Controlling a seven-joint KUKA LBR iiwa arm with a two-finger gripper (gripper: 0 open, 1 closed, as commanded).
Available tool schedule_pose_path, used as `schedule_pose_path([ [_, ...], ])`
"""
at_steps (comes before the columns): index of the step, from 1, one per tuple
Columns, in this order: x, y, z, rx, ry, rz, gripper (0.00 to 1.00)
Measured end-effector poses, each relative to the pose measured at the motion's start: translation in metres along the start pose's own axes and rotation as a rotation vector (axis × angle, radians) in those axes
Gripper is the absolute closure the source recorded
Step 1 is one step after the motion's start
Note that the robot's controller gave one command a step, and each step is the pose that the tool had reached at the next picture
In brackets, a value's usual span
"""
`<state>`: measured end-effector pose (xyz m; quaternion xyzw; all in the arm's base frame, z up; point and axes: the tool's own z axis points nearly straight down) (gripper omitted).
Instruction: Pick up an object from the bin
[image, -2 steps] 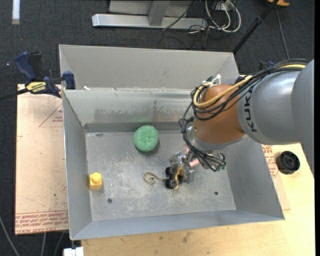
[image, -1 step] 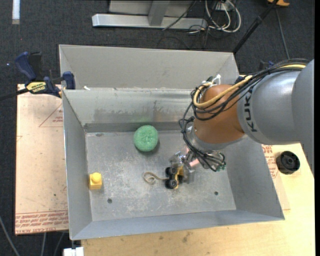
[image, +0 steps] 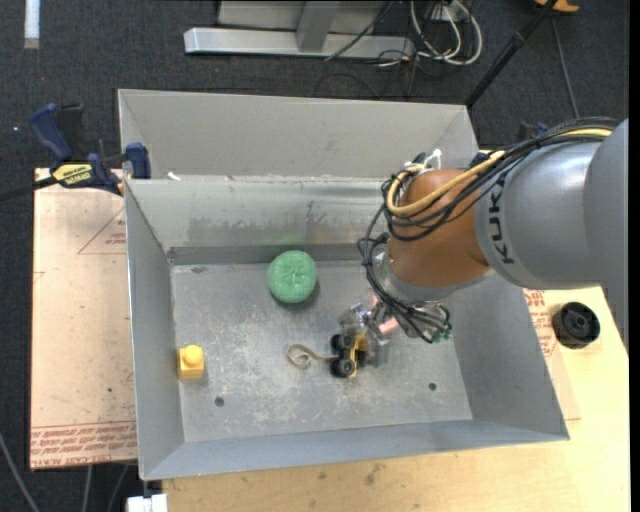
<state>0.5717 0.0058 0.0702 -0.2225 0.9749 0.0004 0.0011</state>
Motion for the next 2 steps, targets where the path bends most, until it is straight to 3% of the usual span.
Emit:
schedule_pose_path([
  [2,0.0000,0.0000,0.0000,0.000,0.000,0.000,1.00],
])
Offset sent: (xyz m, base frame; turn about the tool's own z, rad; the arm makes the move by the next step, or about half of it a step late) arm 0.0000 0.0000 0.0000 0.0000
